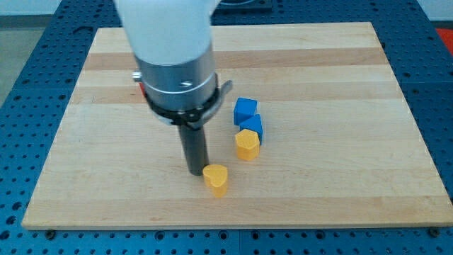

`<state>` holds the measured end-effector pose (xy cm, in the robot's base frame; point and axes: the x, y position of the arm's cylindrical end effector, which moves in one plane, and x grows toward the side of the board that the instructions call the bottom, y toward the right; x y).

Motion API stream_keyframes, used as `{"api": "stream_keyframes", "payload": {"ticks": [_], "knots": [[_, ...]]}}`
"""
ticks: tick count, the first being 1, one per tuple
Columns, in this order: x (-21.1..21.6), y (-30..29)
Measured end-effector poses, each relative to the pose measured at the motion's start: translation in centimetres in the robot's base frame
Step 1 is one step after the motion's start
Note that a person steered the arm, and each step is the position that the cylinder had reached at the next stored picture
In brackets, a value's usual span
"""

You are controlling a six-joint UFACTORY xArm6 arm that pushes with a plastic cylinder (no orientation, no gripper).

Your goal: Move yellow heart closer to the yellow hexagon

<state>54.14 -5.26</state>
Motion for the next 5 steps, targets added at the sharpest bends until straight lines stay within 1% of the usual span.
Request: {"api": "stream_keyframes", "payload": {"ticks": [1, 2, 3, 5], "knots": [[0.6, -2.2], [2.2, -5.9], [4.5, -6.8], [5.1, -3.3]]}}
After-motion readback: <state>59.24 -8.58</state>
